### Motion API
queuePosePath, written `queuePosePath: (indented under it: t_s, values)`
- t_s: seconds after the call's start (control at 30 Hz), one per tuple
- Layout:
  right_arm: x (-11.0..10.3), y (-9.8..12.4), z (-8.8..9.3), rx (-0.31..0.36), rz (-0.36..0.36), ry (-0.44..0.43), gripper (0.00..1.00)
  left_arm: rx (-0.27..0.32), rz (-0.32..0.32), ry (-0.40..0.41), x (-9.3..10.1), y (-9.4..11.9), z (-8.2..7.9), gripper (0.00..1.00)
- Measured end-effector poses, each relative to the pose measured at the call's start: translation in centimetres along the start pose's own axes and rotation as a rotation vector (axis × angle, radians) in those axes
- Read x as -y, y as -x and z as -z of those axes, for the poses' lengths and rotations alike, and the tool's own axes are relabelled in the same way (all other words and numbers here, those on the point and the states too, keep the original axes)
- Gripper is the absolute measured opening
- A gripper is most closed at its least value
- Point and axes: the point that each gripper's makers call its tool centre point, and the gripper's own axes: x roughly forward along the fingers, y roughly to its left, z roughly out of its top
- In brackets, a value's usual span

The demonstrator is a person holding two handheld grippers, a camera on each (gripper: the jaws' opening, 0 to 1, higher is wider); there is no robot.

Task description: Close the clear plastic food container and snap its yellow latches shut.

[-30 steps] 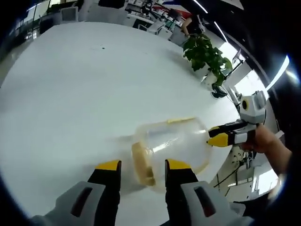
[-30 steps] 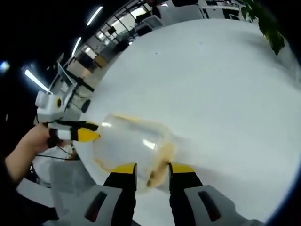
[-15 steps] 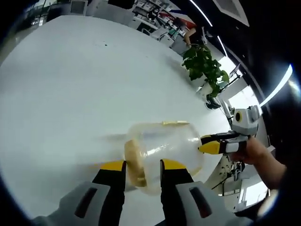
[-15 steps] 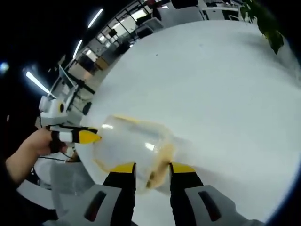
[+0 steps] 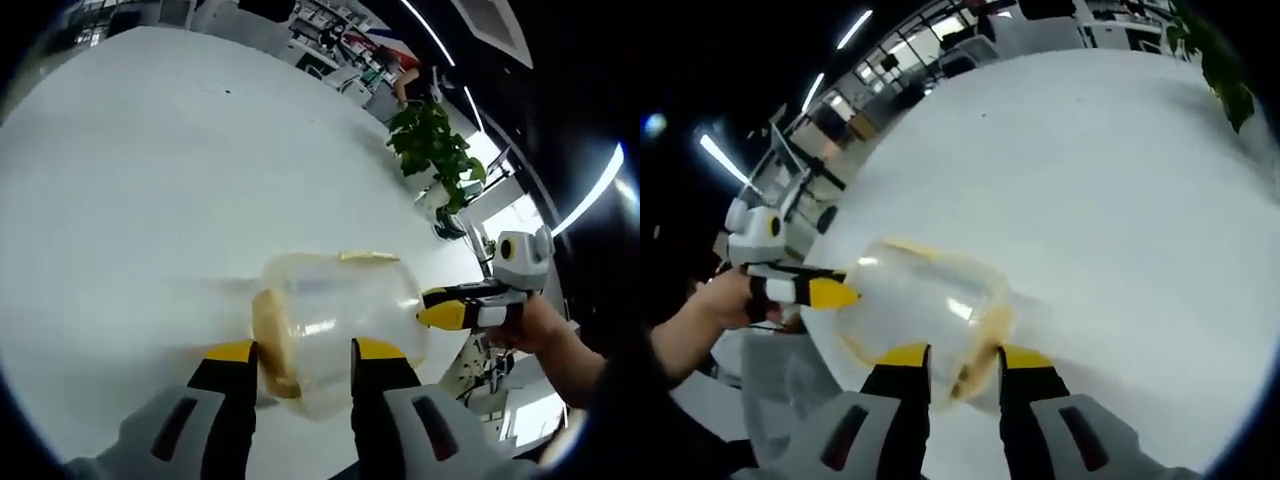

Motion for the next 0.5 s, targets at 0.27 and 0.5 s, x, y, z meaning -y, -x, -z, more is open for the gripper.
queuePosePath:
  t_s: [0.27,0.5]
  values:
    - [-0.01,-0.14,-0.21,-0.026,-0.003,-0.013,0.22,-0.032,-0.019,0.001,0.32,-0.14,0.09,0.35]
    - [-0.16,-0.14,0.01,-0.033,0.008,-0.019,0.21,-0.001,-0.057,0.03,0.8,-0.67,-0.36,0.35]
